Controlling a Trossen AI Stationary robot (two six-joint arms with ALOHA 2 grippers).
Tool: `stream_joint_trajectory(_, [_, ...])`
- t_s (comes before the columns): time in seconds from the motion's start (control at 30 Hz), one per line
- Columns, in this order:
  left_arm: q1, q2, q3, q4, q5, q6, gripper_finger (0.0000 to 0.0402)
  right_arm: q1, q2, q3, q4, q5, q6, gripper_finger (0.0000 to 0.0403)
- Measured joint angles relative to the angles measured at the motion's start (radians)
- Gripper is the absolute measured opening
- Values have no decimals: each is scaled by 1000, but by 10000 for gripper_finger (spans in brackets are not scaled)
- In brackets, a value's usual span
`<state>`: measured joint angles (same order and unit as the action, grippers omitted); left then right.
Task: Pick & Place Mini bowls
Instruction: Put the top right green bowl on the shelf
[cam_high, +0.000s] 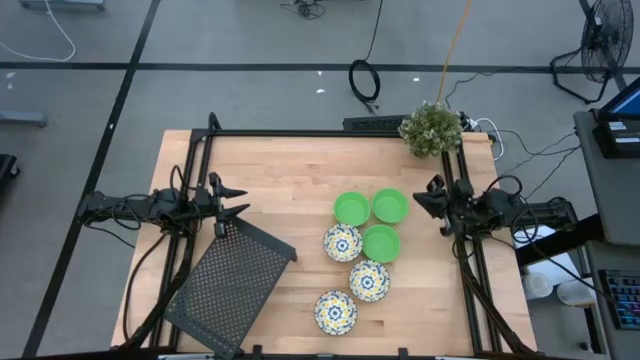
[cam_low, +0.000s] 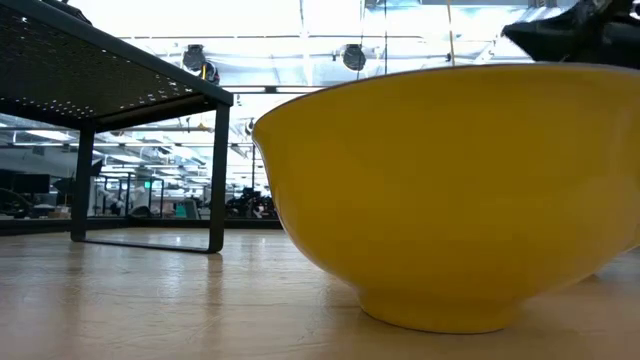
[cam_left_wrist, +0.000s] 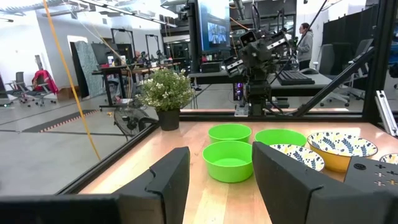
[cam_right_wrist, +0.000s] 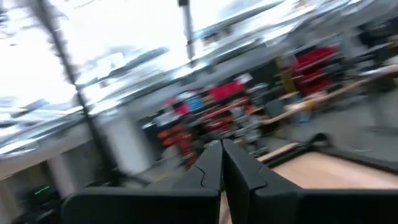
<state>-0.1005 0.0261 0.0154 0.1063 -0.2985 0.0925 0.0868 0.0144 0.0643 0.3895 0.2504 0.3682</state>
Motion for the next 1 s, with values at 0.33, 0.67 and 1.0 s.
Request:
stream_joint_trajectory(0.33, [0,0,0,1,0,0,177,9,138,38,-10,143,-132,55])
stream_joint_trajectory(0.67, [0,0,0,0,0,0,177,-17,586,412,-553,273,100,208])
stream_joint_trajectory(1.0, [0,0,0,1,0,0,177,-212,948,718,-1359,48,426,218])
